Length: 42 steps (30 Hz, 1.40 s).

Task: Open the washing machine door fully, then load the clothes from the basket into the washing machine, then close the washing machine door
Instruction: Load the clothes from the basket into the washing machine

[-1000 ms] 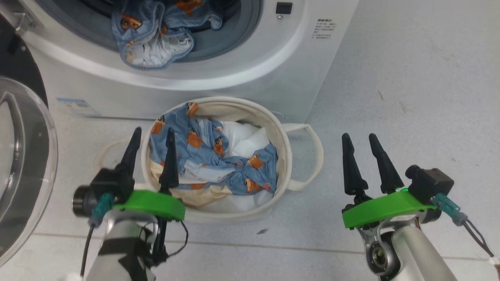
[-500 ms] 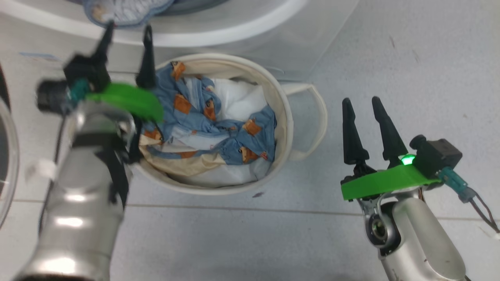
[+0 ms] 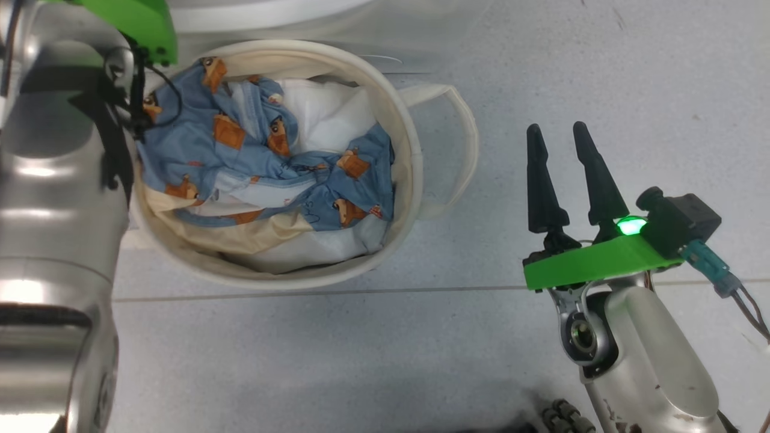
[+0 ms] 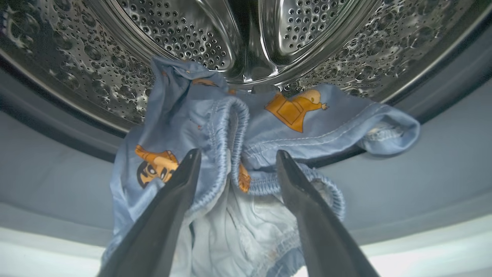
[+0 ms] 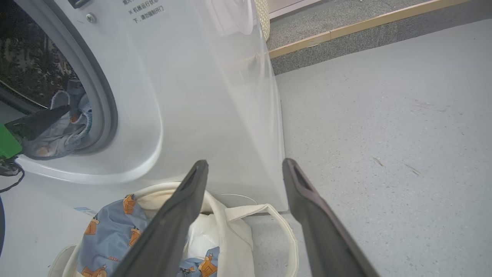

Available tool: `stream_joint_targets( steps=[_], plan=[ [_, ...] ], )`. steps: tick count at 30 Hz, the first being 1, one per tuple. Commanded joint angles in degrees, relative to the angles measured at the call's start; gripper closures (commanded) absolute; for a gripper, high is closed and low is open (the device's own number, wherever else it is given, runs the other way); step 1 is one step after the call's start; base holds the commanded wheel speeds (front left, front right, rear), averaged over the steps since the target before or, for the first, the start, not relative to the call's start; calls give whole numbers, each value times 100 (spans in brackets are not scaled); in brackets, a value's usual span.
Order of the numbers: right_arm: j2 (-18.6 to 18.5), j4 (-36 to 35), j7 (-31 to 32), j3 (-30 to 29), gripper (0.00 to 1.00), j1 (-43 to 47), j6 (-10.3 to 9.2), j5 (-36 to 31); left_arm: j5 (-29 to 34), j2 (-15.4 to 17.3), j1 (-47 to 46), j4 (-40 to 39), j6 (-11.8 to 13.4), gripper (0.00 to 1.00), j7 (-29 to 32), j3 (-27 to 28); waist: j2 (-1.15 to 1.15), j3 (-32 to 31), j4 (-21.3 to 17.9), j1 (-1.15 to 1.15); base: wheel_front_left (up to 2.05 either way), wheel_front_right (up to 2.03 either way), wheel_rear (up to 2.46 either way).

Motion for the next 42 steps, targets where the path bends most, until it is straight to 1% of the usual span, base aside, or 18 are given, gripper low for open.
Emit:
stream_joint_targets(
  steps=[1, 5, 7, 10, 14, 15, 17, 19, 20, 25, 30, 34, 36, 38, 42],
  plan=[
    [31, -210, -70, 138, 0, 0, 1, 28, 72, 302, -231, -33, 95, 0, 22, 27, 0, 52, -57, 0, 0, 0, 0],
    [31, -244, -70, 159, 0, -30, 1, 61, 87, 327, -564, 415, 327, 0, 245, 12, 0, 160, -154, 0, 0, 0, 0],
    [31, -267, -70, 153, 0, -48, 1, 76, -21, 309, -716, 535, 356, 0, 344, 92, 0, 221, -185, 0, 0, 0, 0],
    [31, -288, -70, 137, 0, -63, 1, 94, -31, 346, -869, 667, 484, 0, 486, 88, 0, 289, -208, 0, 0, 0, 0],
    [31, -303, -70, 136, 0, -84, 1, 112, -57, 369, -984, 788, 586, 0, 827, 72, 0, 349, -201, 0, 0, 0, 0],
    [31, -303, -70, 137, 0, -92, 1, 110, -72, 362, -1010, 802, 581, 100, 871, 70, 0, 359, -195, 0, 0, 0, 0],
    [31, -304, -70, 135, 0, -107, 1, 114, -119, 341, -1055, 822, 520, 100, 930, 75, 0, 371, -179, 0, 0, 0, 0],
    [31, -302, -70, 132, 0, -120, 1, 118, -168, 336, -1123, 825, 472, 100, 866, 88, 0, 382, -163, 0, 0, 0, 0],
    [31, -302, -70, 145, 0, -136, 1, 122, -330, 321, -1248, 734, 362, 100, 636, 208, 0, 400, -159, 0, 0, 0, 0],
    [31, -312, -70, 175, 0, -149, 1, 132, -507, 378, -1642, 449, 225, 100, 22, 324, 0, 486, -158, 0, 0, 0, 0],
    [31, -349, -70, 214, 0, -186, 1, 185, -597, 489, -2015, -147, 86, 100, -218, 402, 0, 669, -237, 0, 0, 0, 0],
    [31, -392, -70, 243, 0, -227, 1, 236, -561, 590, -2099, -681, 87, 100, -227, 438, 0, 826, -332, 0, 0, 0, 0],
    [31, -420, -70, 261, 0, -246, 1, 277, -483, 646, -2115, -808, 88, 100, -228, 396, 0, 919, -401, 0, 0, 0, 0],
    [31, -450, -70, 277, 0, -259, 1, 317, -408, 709, -2181, -838, 110, 100, -228, 356, 0, 1020, -476, 0, 0, 0, 0],
    [31, -504, -70, 308, 0, -281, 1, 401, -435, 821, -2374, -591, 178, 100, -229, 424, 0, 1181, -630, 0, 0, 0, 0]
  ],
)
